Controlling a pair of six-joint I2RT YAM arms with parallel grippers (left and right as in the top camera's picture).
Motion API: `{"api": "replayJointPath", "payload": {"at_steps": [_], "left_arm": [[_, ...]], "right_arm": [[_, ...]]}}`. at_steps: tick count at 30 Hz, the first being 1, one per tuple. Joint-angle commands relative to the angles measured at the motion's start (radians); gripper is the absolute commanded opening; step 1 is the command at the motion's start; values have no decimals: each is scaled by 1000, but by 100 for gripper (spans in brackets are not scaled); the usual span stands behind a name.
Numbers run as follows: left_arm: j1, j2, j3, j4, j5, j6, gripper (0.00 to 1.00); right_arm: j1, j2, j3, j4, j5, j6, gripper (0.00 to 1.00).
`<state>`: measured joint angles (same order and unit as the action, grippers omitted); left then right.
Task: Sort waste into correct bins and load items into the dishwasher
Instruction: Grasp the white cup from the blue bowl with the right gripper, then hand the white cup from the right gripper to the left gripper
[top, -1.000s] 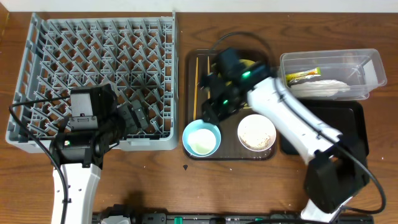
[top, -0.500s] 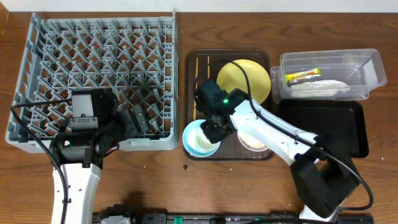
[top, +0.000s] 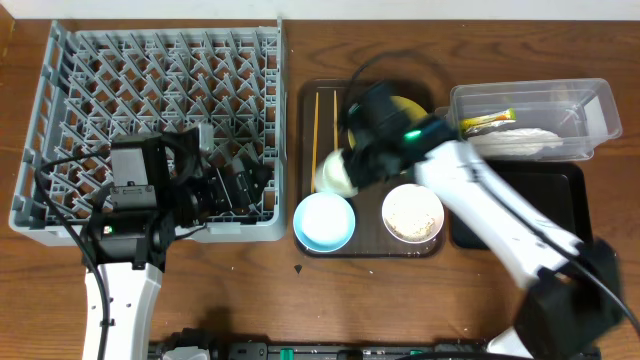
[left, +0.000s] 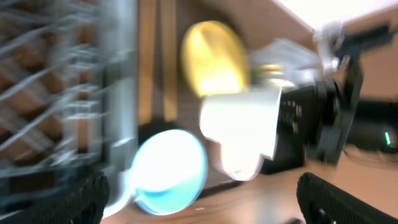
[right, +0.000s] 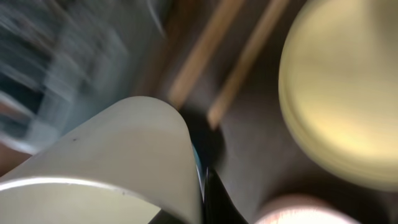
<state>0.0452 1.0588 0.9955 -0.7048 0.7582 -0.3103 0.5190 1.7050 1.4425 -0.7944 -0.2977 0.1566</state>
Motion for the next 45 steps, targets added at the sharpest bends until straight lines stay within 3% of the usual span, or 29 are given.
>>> {"api": "replayJointPath", "payload": {"at_steps": [1, 3, 8, 17, 24, 29, 33, 35, 39, 42, 45], "left_arm": [[4, -2, 18, 72, 259, -76, 96], [4, -2, 18, 121, 315, -111, 97], [4, -2, 18, 142, 373, -122, 97], [-26, -2, 18, 143, 436, -140, 96], [-53, -2, 18, 142, 462, -140, 64], [-53, -2, 18, 143, 461, -140, 57], [-53, -2, 18, 144, 461, -136, 59], [-53, -2, 18, 146, 462, -136, 71], [-46, -2, 18, 163, 476, -136, 83], [-27, -2, 18, 267, 582, -148, 84], [-18, -2, 18, 423, 661, -243, 85]], "right_arm": [[-85, -36, 21, 76, -434, -68, 1], [-119, -26, 21, 141, -640, -86, 1], [-125, -12, 21, 207, -907, -134, 1], [-2, -11, 21, 344, -882, -94, 2], [50, -11, 21, 373, -769, -52, 1], [53, -11, 21, 372, -746, -41, 5], [53, -11, 21, 364, -747, -41, 1], [48, -11, 21, 365, -760, -42, 1], [9, -11, 21, 378, -845, -41, 1], [-40, -11, 21, 407, -998, -42, 1], [-76, -11, 21, 449, -1132, -41, 1]]}}
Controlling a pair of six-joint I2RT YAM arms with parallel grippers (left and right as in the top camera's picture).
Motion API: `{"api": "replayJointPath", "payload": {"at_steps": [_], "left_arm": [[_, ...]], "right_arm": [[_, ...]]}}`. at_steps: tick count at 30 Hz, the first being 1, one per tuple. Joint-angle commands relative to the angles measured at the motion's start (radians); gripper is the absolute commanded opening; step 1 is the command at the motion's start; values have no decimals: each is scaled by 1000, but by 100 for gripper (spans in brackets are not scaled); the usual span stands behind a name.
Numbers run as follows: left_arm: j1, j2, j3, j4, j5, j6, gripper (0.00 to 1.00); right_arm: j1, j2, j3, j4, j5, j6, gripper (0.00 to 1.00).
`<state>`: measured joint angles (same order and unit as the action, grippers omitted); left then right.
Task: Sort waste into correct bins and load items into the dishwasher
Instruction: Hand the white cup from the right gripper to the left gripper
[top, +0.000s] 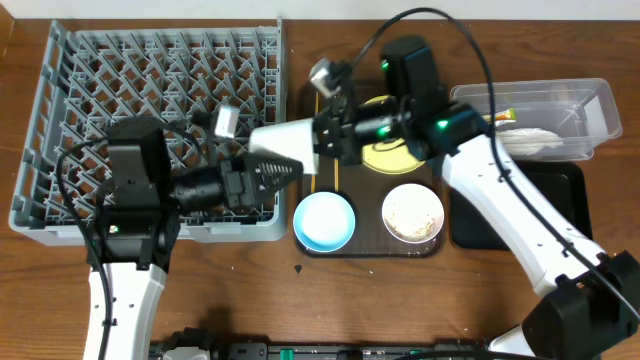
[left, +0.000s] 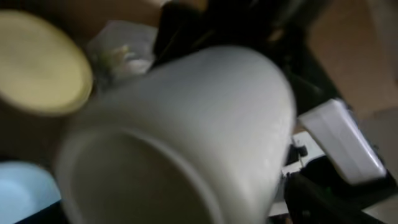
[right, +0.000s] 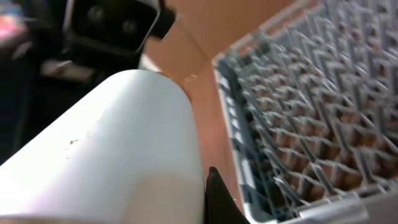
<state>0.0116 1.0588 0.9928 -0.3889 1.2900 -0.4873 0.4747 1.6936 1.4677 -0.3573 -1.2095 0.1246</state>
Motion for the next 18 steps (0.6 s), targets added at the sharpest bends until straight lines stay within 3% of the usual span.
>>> {"api": "replayJointPath", "payload": {"at_steps": [1, 4, 18], "left_arm": [[16, -2, 21, 146, 141, -88, 86], [15, -2, 21, 202, 143, -138, 86], [6, -1, 4, 189, 153, -119, 84]], "right_arm": [[-38, 1, -4, 21, -242, -9, 1], [-40, 1, -4, 25, -245, -3, 1], [56, 1, -4, 55, -90, 14, 1]]}}
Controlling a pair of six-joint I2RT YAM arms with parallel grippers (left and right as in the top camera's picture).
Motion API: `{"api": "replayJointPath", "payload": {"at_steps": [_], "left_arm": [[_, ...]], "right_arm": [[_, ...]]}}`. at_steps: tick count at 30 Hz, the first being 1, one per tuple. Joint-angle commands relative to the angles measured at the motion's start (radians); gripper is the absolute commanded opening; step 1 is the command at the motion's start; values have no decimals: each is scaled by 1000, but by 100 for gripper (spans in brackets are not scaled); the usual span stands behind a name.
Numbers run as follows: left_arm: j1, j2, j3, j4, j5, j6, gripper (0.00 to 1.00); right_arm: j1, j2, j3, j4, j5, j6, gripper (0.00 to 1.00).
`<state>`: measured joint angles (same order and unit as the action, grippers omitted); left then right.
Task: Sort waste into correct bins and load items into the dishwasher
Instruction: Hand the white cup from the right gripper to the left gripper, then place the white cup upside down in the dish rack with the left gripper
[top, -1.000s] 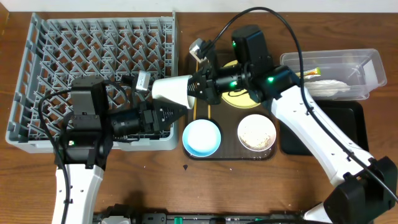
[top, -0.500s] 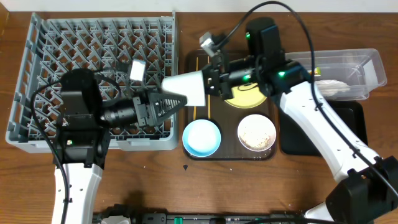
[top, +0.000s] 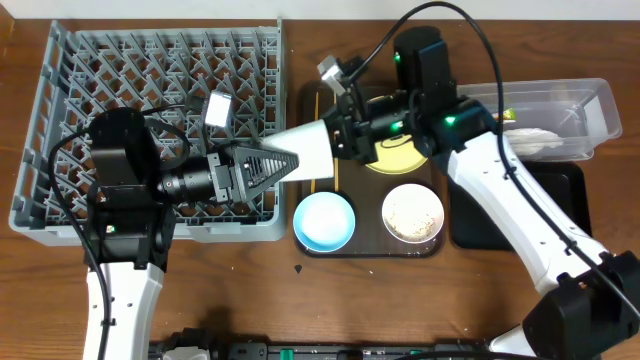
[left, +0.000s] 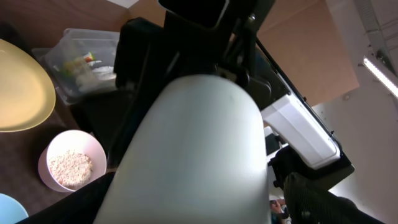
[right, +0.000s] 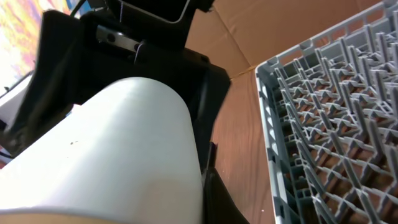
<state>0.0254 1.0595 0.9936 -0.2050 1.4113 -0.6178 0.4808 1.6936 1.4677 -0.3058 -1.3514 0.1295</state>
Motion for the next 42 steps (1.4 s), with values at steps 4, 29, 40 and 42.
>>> {"api": "replayJointPath", "payload": {"at_steps": [4, 29, 40, 42], "left_arm": [[-16, -2, -8, 4, 37, 14, 79], [52, -3, 35, -538, -750, 153, 58], [105, 19, 168, -863, -1636, 167, 59], [124, 49, 168, -865, -1655, 136, 59]], "right_arm": [[59, 1, -4, 3, 68, 13, 1], [-74, -1, -4, -379, 581, 49, 70], [47, -1, -4, -524, 881, 37, 72], [69, -1, -4, -526, 904, 38, 72]]}}
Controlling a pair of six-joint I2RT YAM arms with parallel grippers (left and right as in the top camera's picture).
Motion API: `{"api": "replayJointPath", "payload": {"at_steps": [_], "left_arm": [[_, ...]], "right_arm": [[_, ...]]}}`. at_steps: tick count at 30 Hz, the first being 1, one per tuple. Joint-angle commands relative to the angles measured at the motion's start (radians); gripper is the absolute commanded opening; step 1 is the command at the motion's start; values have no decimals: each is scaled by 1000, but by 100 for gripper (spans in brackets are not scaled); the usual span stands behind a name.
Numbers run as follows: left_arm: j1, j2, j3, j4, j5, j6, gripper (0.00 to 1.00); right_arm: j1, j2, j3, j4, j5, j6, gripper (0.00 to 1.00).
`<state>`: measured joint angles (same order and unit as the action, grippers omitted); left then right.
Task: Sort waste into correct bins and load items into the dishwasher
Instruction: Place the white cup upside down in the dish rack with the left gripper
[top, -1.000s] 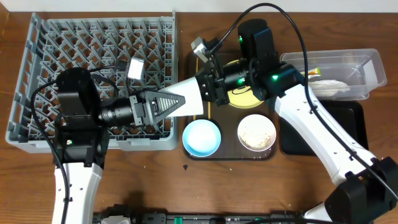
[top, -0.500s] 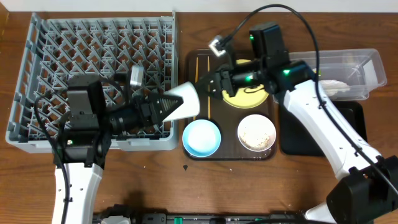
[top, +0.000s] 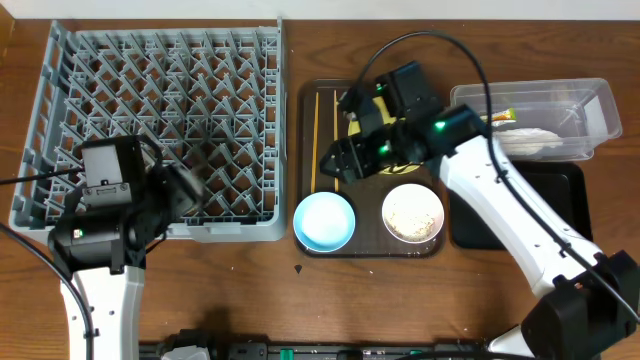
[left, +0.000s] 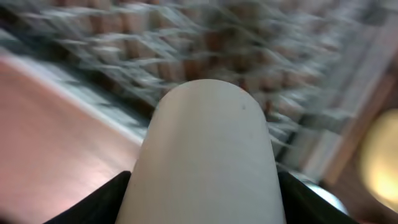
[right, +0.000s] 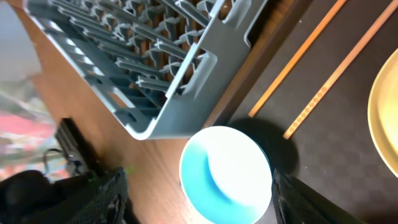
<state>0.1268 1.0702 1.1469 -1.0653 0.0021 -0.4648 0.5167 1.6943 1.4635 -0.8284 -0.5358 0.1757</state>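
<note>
A white cup (left: 208, 149) fills the left wrist view, and my left gripper (top: 192, 188) is shut on it, one dark finger on each side. It hangs over the front edge of the grey dish rack (top: 150, 90), blurred by motion. My right gripper (top: 335, 163) stands open and holds nothing, above the left part of the dark tray (top: 366, 240). Straight below it lies a blue bowl (right: 227, 171). The right fingers (right: 102, 199) are spread wide on either side of that bowl.
The tray also holds two chopsticks (top: 316, 130), a yellow plate (top: 390, 155) partly under the right arm, and a white bowl of crumbs (top: 412, 212). A clear plastic bin (top: 530, 120) with waste and a black tray (top: 520, 205) stand at the right.
The right gripper has let go of the cup and now stands open over the blue bowl. The left gripper has moved left with the cup, from the rack's right end to its front edge.
First my right gripper held the white cup over the tray while the left stood open by the rack. Then the cup was between both grippers, its mouth toward the left one. Then the left fingers were around it. Now the left alone holds it.
</note>
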Motion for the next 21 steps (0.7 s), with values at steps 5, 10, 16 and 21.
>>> {"api": "replayJointPath", "payload": {"at_steps": [5, 10, 16, 21], "left_arm": [[84, 158, 15, 49, -195, -29, 59], [89, 286, 15, 101, -182, -29, 65], [89, 383, 15, 106, -166, -29, 89], [89, 346, 47, 88, -70, 2, 93]], "right_arm": [[74, -2, 0, -6, 114, -8, 73], [88, -2, 0, -7, 128, -8, 73], [87, -2, 0, -31, 129, -9, 73], [87, -2, 0, -36, 182, -8, 74]]}}
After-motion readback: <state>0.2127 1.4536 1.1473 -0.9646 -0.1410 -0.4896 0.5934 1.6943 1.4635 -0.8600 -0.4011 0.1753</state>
